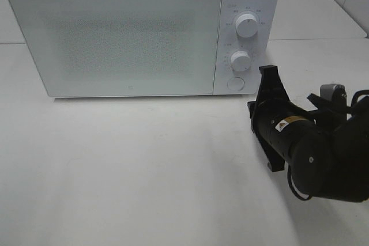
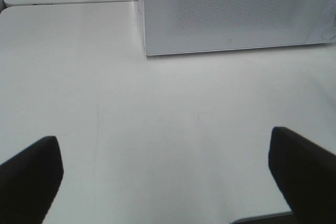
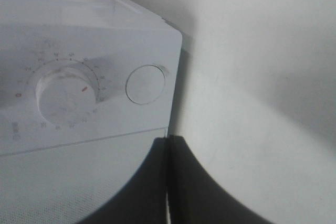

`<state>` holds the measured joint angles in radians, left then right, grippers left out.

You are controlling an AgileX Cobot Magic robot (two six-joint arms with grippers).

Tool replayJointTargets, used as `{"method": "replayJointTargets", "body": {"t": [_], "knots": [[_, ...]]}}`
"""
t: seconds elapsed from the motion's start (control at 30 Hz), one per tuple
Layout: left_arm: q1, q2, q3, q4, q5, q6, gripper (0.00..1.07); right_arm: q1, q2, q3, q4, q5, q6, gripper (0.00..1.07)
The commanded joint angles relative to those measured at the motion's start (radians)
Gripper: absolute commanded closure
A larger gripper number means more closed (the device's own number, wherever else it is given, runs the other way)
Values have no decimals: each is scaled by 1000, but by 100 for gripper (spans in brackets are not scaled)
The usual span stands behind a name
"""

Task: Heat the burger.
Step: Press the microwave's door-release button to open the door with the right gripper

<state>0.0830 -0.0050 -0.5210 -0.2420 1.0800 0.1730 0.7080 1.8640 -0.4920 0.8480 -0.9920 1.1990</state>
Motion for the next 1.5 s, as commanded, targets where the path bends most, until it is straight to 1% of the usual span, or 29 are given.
{"method": "replayJointTargets", "body": {"t": [0.03,0.13,0.37,0.5,0.6,1.2,1.5], "knots": [[3,-22,5,-5,-1,-1,7,-44,8,-44,-78,34,16,107],[3,-22,5,-5,-1,-1,7,-70,24,-73,-112,49,39,107],[3,-22,5,-5,-1,-1,7,-104,58,-107,-140,67,81,107],[3,-22,5,-5,-1,-1,7,-140,99,-135,-203,59,152,107],[3,-22,5,-5,-1,-1,7,-151,124,-155,-227,51,181,107],[3,-22,5,-5,-1,-1,7,-161,228,-260,-233,38,203,107],[3,-22,5,-5,-1,-1,7,-190,264,-306,-227,43,191,107]]}}
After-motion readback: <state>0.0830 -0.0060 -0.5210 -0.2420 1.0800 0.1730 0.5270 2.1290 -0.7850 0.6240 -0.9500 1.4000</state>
